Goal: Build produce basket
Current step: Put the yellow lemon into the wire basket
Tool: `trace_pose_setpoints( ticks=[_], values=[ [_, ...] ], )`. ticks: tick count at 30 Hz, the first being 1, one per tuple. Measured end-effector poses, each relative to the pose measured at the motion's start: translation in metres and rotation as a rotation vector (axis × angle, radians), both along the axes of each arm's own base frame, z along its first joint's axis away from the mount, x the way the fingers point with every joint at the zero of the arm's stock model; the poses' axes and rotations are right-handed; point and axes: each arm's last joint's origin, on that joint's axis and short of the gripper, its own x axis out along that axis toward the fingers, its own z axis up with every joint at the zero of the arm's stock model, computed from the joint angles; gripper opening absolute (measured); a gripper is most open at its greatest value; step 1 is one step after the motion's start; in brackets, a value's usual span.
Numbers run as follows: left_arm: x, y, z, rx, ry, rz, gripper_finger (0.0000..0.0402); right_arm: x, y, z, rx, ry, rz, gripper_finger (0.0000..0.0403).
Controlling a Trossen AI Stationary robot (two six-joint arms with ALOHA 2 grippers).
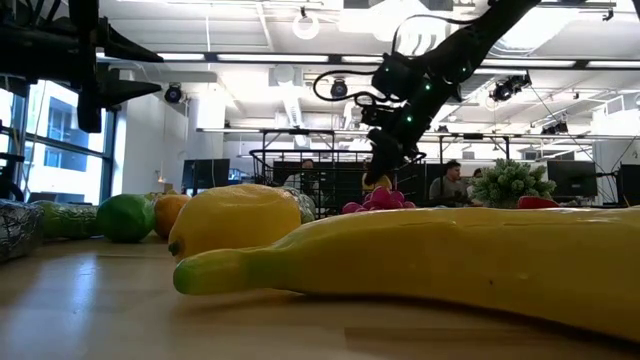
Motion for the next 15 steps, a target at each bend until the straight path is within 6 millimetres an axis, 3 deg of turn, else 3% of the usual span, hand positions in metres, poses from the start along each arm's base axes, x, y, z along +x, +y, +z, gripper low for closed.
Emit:
trace_pose_setpoints(
  ticks=[10, 15],
  values=[
    [0.0005, -0.0006, 0.0, 0.004, 0.0, -0.027, 0.0193, -0.002, -0.0005, -0.0009, -0.027, 0.037, -0.036, 0.0159],
    [0.0007, -0.0009, -0.0003, 0.025, 0.019, -0.036, 0.0193, -0.0021, -0.0005, -0.001, -0.021, 0.035, -0.043, 0.019]
  ],
)
